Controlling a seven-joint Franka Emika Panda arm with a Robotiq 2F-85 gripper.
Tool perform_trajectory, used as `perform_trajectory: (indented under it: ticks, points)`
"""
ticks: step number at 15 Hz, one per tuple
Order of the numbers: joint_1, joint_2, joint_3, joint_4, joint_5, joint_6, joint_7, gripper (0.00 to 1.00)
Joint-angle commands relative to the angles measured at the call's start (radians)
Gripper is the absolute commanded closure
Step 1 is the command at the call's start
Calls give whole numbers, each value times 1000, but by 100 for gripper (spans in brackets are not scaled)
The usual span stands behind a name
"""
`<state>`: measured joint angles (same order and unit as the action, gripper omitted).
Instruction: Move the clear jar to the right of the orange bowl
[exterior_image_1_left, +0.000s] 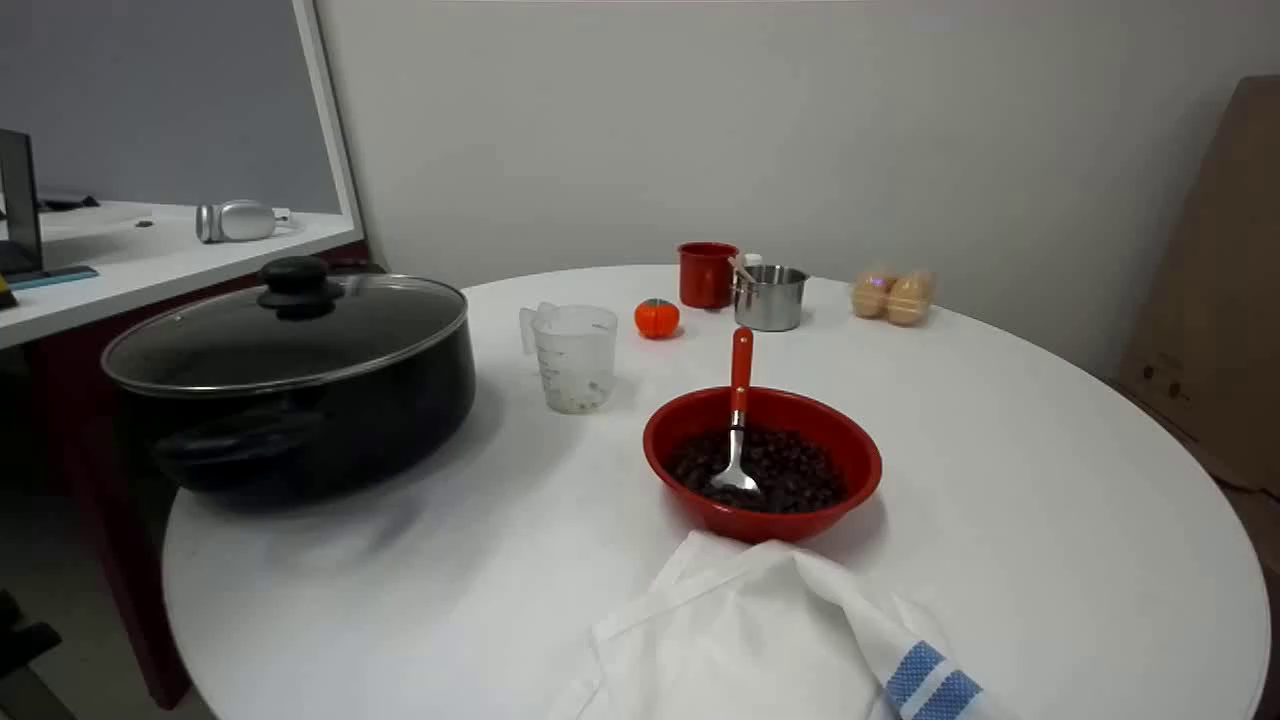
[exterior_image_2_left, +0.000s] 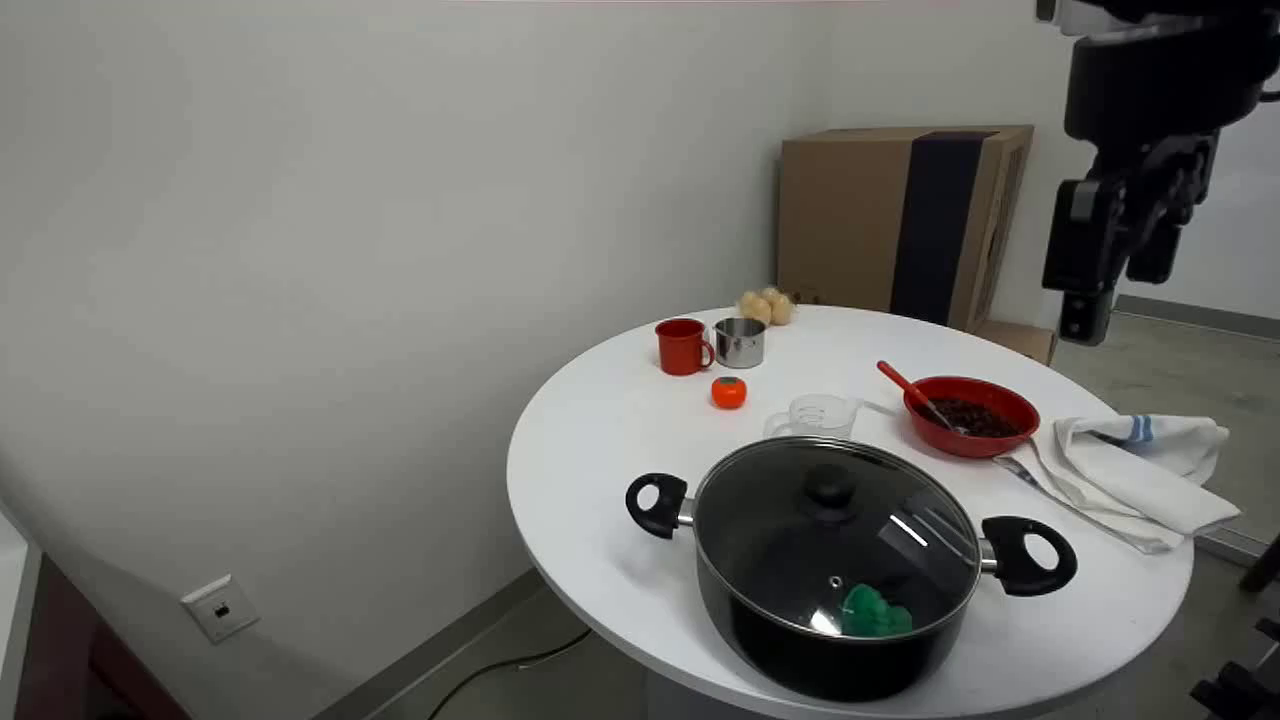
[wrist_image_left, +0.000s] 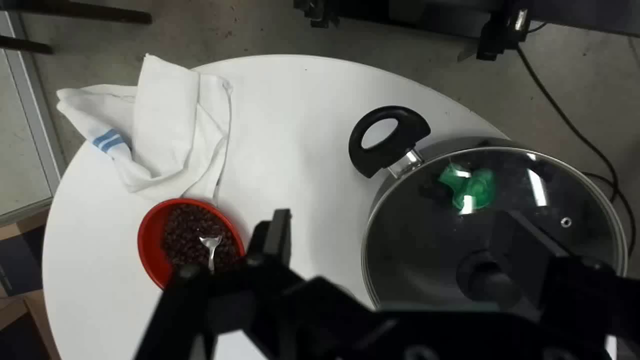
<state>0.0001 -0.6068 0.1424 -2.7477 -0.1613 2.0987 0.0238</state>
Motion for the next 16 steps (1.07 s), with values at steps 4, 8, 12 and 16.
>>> perform_trajectory:
  ticks: [4, 8, 12, 16]
  points:
    - [19, 1, -18, 2, -11, -4, 10, 0]
    - [-10, 28, -4, 15, -40, 33, 62, 0]
    - [-80, 163, 5, 91, -130, 175, 167, 0]
    - [-112, 374, -28, 247, -116, 269, 200, 0]
